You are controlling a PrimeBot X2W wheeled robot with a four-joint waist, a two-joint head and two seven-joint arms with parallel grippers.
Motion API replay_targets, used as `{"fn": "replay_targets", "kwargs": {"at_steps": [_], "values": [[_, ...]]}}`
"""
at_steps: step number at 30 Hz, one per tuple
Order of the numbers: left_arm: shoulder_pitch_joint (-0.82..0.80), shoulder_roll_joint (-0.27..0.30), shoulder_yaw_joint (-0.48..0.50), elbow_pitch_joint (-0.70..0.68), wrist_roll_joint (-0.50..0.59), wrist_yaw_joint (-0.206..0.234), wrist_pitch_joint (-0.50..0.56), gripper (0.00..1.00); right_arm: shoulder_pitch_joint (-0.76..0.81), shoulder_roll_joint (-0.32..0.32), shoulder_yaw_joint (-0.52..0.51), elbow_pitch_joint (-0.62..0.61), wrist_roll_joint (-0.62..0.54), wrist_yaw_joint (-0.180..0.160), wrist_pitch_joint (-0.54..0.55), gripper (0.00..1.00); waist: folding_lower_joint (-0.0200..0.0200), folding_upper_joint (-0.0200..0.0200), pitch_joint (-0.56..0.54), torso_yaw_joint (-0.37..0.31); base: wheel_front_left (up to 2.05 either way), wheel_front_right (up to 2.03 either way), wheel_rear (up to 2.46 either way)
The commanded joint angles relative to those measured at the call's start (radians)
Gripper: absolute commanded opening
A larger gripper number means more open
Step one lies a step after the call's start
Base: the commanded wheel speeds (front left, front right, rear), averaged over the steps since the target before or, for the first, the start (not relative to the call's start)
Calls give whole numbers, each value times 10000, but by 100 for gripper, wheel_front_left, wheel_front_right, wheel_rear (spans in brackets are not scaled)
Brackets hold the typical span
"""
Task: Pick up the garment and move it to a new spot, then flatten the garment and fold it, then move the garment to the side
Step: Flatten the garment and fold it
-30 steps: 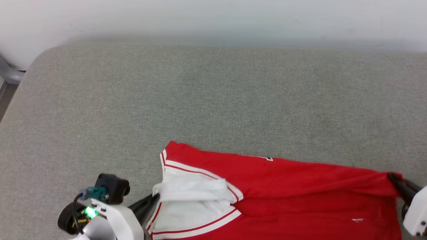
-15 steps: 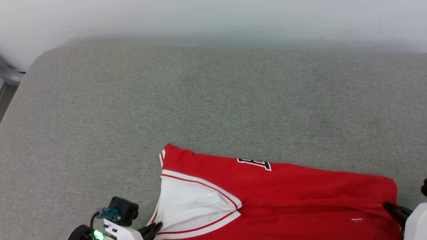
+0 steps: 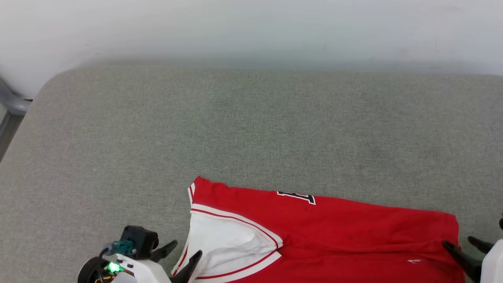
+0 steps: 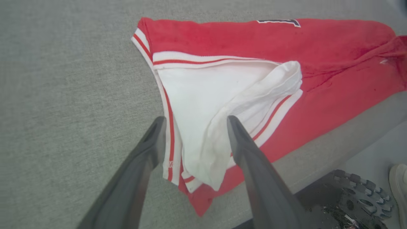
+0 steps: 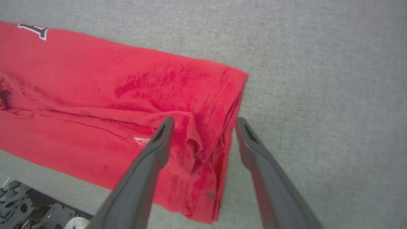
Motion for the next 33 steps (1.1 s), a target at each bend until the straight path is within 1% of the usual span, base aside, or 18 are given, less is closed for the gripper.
{"fn": "replay_targets", "kwargs": {"at_steps": [1,3,6,9,12,16,19,22,29,33], "values": [[-104,-26,109,-137,27,92,-143,100,-71,-51,-56,-159,-50,-7,63,100,0,-1,-109,-9,0,0,0],[-165,-36,317,-373,118,267,-444,100,-170,131,-262,-352,35,-8,229,100,0,-1,-194,-22,0,0,0],[-176,-145,735,-611,176,639,-1025,100,-261,437,-760,-636,39,-7,617,100,0,-1,-294,-45,0,0,0],[-182,-458,1240,-749,258,1064,-1886,100,-278,971,-1533,-619,-599,-7,1281,100,0,-1,-323,-70,0,0,0],[-40,-752,1619,-697,303,1337,-2768,100,-356,1796,-2252,-722,-1119,-7,1945,100,0,-1,-283,-93,0,0,0],[80,-882,1909,-339,563,1460,-3703,100,-377,2714,-3031,-812,-1926,-7,2642,100,0,-1,-130,-74,0,0,0],[78,-968,2077,-41,726,1383,-4134,100,-477,3358,-3478,-729,-2362,-7,2907,100,0,-1,32,-25,0,0,0],[64,-1031,2237,220,881,1276,-4362,100,-576,3741,-3841,-533,-2685,-7,3074,100,0,-1,211,35,0,0,0],[-95,-1303,2477,573,1055,953,-4518,100,-816,4115,-4205,261,-3030,-7,3175,100,0,-1,602,205,0,0,0],[-214,-1442,2487,729,1160,780,-4546,100,-672,4262,-3853,909,-3086,-5,3138,100,0,-1,712,300,0,0,0]]}}
